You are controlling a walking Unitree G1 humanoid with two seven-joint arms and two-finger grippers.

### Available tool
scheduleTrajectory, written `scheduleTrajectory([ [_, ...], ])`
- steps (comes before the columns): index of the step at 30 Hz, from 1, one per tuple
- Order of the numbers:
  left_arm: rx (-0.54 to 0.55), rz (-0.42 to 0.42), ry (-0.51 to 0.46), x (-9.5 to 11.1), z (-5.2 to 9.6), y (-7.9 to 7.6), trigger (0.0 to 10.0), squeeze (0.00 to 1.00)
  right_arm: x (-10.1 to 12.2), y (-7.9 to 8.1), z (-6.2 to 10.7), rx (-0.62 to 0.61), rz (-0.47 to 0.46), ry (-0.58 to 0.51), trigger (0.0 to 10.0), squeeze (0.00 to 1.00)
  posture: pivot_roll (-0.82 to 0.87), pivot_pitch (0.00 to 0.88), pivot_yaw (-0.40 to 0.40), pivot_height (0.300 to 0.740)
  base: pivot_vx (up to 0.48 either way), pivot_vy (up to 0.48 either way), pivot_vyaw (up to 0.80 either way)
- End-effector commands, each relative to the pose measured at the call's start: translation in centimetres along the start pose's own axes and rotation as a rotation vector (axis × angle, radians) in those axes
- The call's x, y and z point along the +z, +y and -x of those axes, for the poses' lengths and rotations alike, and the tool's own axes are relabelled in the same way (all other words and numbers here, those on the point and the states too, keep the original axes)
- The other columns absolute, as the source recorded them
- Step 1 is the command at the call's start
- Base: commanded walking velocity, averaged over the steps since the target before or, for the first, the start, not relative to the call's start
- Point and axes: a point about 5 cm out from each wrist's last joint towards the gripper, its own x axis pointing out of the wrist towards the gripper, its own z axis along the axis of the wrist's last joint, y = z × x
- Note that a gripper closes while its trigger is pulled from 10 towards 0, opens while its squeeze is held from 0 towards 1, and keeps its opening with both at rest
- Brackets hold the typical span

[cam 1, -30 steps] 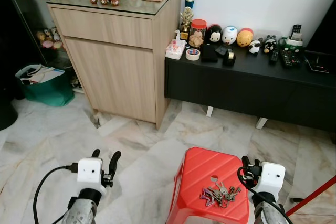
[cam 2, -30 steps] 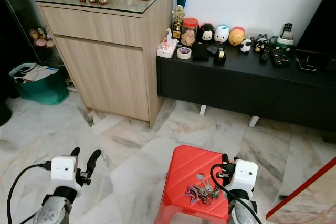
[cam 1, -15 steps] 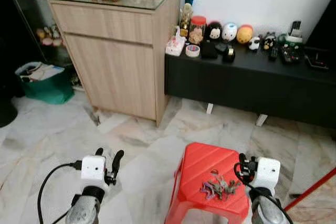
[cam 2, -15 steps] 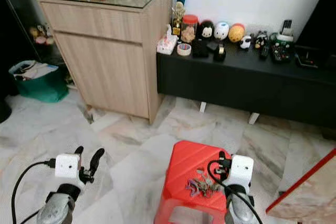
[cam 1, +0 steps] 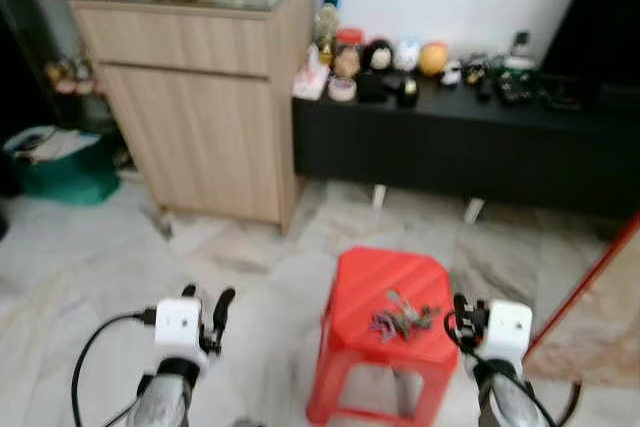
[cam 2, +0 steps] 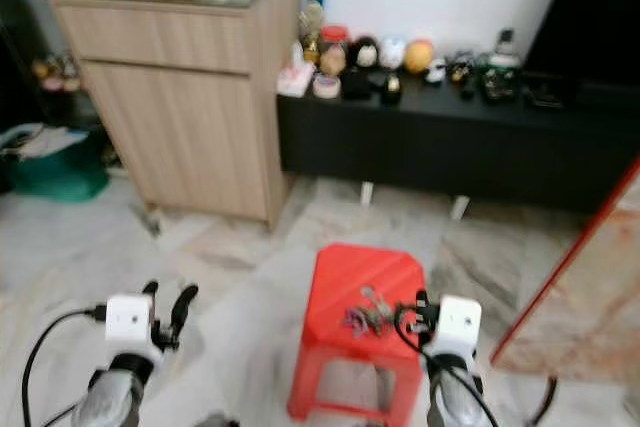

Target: Hang keys on a hook

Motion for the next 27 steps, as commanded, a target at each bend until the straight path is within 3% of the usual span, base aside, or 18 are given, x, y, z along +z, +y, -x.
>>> scheduleTrajectory([
  [1,-0.007,-0.004,0.058,-1.17,0.68,-0.17,10.0,0.00,0.05,0.26,-0.12,0.009,-0.004,0.003,10.0,0.00,0.03,0.010,-0.035,0.657,0.000,0.000,0.00],
  [27,-0.039,0.024,0.068,-1.42,0.34,-0.69,10.0,0.00,-0.26,1.24,-0.35,0.082,-0.022,0.027,10.0,0.00,0.03,0.000,-0.037,0.634,0.000,0.000,0.00],
])
